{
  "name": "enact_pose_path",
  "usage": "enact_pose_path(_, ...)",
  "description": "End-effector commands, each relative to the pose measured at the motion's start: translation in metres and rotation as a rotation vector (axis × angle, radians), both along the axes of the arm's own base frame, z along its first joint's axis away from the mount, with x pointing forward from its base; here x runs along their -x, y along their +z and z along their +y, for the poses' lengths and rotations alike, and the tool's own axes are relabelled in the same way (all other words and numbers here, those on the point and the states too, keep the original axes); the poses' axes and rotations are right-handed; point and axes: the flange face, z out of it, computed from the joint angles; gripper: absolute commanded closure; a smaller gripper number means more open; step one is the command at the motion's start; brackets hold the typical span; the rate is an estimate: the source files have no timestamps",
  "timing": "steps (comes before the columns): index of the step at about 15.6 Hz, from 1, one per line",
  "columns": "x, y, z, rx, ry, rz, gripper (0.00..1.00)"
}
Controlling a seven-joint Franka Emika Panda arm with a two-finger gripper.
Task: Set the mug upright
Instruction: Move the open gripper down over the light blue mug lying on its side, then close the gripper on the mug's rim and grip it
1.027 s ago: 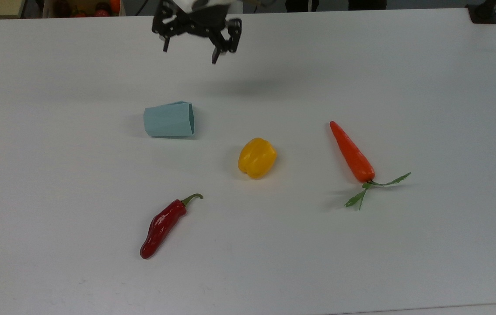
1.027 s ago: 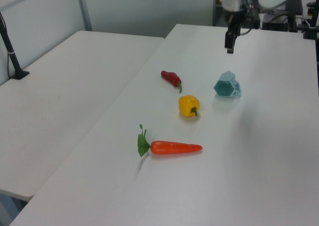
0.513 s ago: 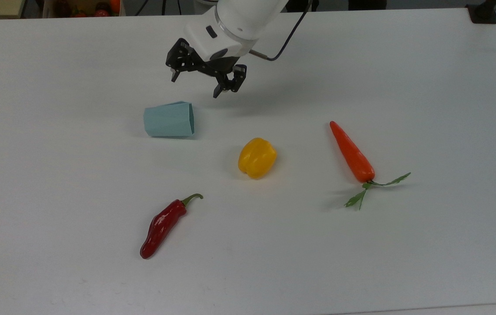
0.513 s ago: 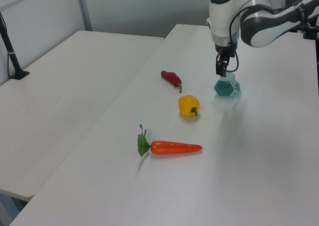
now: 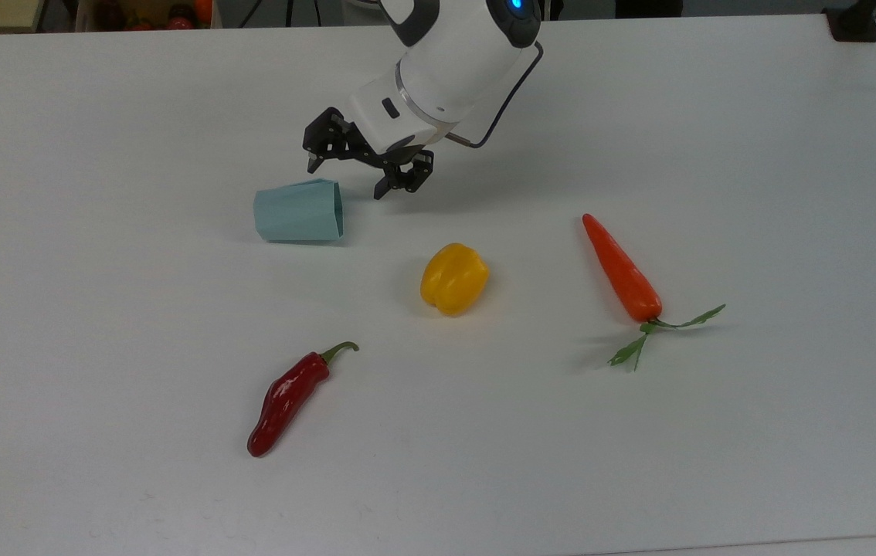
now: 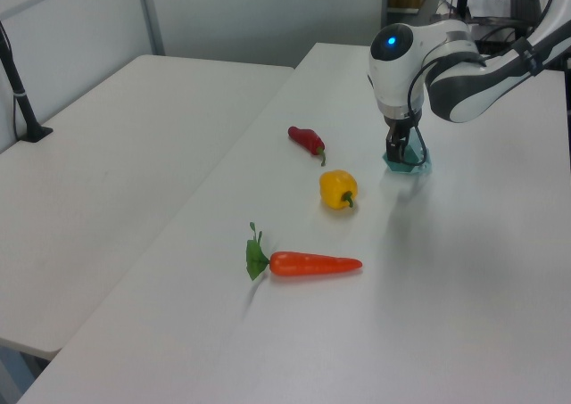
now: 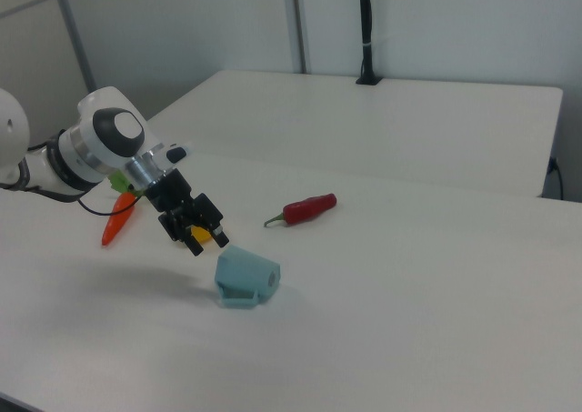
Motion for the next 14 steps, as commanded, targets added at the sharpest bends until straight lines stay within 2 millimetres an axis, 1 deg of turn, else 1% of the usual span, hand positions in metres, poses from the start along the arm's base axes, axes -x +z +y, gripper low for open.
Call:
enact_pose_path(1, -0.001, -0.016, 0.003, 0.011, 0.019, -0.010, 0.00)
enact_pose_path(5, -0.004, -0.023, -0.003, 0.052, 0.048, -0.011, 0.00)
enact_pose_path(9, -0.007, -0.023, -0.012, 0.087, 0.067, -0.013, 0.00)
enact_pose_path(11, -0.011, -0.021, -0.021, 0.084, 0.068, -0.024, 0.00)
enact_pose_path(14, -0.013, -0.025, -0.028, 0.102, 0.081, -0.022, 0.00)
